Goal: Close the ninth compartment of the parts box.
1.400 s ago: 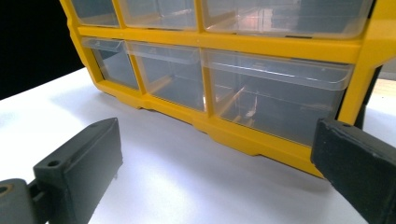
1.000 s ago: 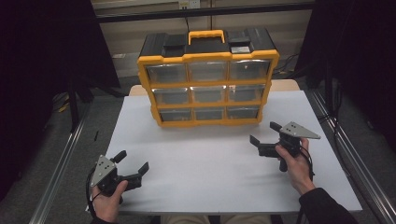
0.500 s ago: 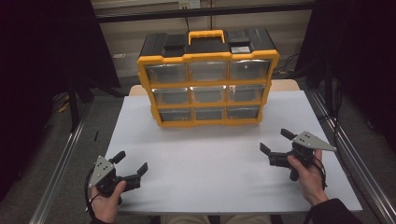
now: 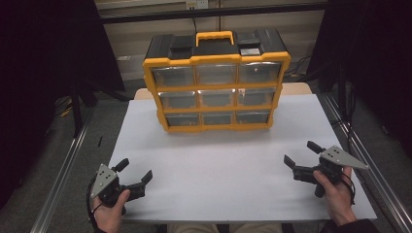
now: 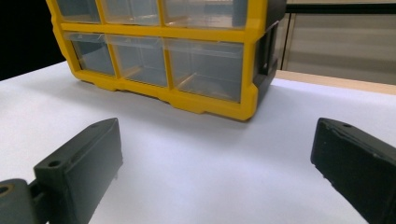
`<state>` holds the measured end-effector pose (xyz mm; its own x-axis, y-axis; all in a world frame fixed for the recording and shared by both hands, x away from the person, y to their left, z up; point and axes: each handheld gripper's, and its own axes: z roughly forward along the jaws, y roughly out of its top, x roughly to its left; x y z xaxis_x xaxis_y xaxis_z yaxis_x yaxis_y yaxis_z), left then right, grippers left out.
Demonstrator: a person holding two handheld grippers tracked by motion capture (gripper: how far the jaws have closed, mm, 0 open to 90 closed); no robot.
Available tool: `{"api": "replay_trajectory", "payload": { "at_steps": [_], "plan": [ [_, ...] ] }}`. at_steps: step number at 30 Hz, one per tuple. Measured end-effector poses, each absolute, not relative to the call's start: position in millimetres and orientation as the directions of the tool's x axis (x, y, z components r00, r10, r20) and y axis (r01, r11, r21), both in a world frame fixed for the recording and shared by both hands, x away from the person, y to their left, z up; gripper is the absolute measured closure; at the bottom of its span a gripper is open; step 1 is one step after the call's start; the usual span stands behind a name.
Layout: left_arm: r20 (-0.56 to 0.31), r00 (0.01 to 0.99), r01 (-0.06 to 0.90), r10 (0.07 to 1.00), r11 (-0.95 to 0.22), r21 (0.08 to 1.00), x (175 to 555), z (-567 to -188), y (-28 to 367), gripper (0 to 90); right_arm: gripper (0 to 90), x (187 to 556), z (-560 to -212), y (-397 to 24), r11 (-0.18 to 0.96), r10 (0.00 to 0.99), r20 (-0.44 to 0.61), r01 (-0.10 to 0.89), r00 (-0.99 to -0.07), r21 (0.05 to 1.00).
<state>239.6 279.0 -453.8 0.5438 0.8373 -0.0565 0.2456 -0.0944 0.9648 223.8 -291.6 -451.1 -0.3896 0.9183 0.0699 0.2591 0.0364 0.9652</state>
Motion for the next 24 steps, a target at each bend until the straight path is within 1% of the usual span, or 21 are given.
{"api": "replay_trajectory", "payload": {
  "at_steps": [4, 7, 8, 14, 17, 24],
  "plan": [
    [-0.067, 0.531, 0.249, 0.845, -0.080, 0.965, 238, -454, 278, 4.0, 1.9, 216, -453, -296, 0.032, 0.922, 0.075, 0.268, -0.380, 0.963],
    [-0.052, 0.534, 0.249, 0.844, -0.098, 0.963, 238, -454, 279, 4.0, 1.9, 211, -453, -301, 0.028, 0.928, 0.078, 0.276, -0.364, 0.961],
    [-0.063, 0.535, 0.250, 0.843, -0.086, 0.964, 238, -455, 278, 4.0, 1.8, 210, -453, -303, 0.026, 0.929, 0.078, 0.274, -0.361, 0.961],
    [-0.060, 0.527, 0.253, 0.848, -0.090, 0.963, 237, -455, 278, 4.0, 1.4, 201, -452, -305, 0.031, 0.930, 0.067, 0.259, -0.362, 0.966],
    [-0.058, 0.532, 0.257, 0.845, -0.096, 0.962, 236, -456, 280, 4.0, 1.3, 199, -454, -307, 0.035, 0.935, 0.069, 0.284, -0.347, 0.958],
    [-0.063, 0.530, 0.257, 0.846, -0.089, 0.962, 237, -455, 279, 3.9, 1.6, 201, -454, -306, 0.034, 0.935, 0.068, 0.280, -0.348, 0.960]
  ]
}}
